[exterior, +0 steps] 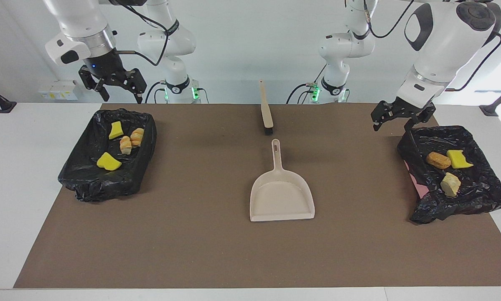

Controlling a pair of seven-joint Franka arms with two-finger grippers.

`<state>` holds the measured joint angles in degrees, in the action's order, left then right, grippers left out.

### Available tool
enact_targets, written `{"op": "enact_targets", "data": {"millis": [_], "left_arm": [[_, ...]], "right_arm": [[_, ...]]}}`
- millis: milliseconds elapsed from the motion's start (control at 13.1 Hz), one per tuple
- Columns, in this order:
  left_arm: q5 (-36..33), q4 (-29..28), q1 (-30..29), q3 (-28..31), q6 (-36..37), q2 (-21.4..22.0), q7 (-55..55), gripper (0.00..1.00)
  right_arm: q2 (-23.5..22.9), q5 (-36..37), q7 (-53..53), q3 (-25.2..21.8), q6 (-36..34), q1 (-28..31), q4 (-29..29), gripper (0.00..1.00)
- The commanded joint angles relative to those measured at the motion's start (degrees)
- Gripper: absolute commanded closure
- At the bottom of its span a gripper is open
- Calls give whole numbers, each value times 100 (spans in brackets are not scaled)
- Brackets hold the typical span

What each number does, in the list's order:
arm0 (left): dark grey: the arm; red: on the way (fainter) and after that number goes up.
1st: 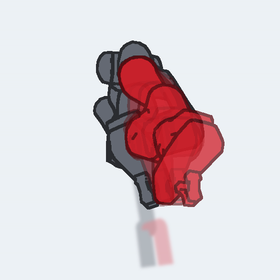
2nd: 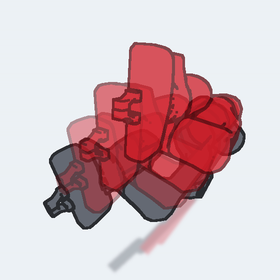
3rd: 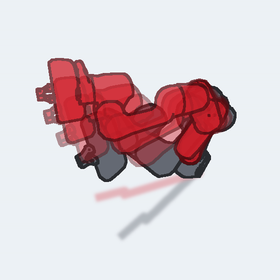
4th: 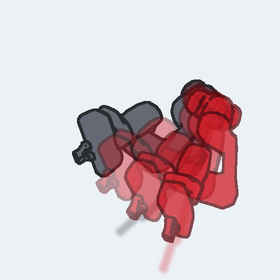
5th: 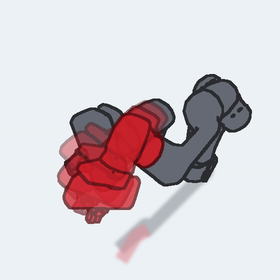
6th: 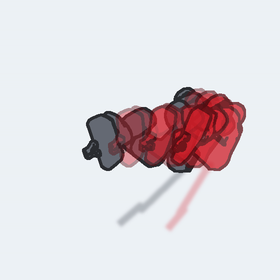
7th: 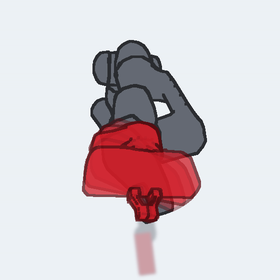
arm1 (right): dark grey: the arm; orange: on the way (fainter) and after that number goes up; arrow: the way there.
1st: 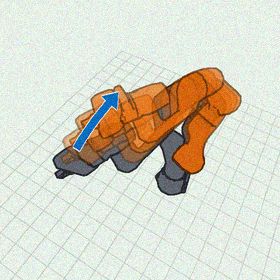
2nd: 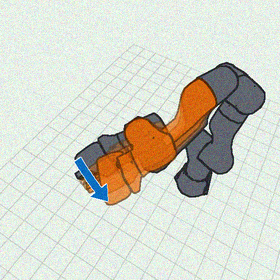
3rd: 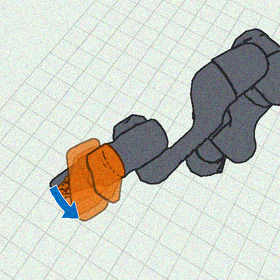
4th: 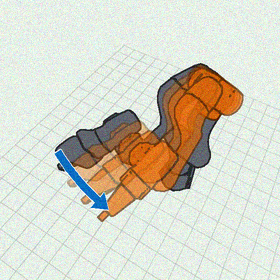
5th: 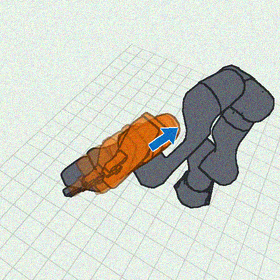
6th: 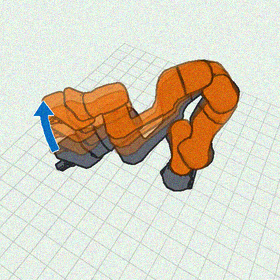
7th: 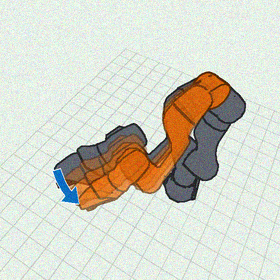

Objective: Sweep and dump trash in bin

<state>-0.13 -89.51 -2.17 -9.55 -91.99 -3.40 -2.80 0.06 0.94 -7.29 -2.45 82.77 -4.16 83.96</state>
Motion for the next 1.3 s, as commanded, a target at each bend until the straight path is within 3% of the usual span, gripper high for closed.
{"op": "enact_targets", "data": {"millis": [0,229,457,1220], "left_arm": [[84,74,32,85,190,67,-10,0],[84,126,621,813,269,102,-10,0],[92,5,675,841,269,488,270,0],[40,-23,657,885,225,498,244,0]], "right_arm": [[3,-129,157,8,19,46,-37,0],[3,-129,157,-1,28,46,-37,0],[3,-129,140,8,28,46,-37,0],[3,-129,131,8,19,46,-37,0]]}}
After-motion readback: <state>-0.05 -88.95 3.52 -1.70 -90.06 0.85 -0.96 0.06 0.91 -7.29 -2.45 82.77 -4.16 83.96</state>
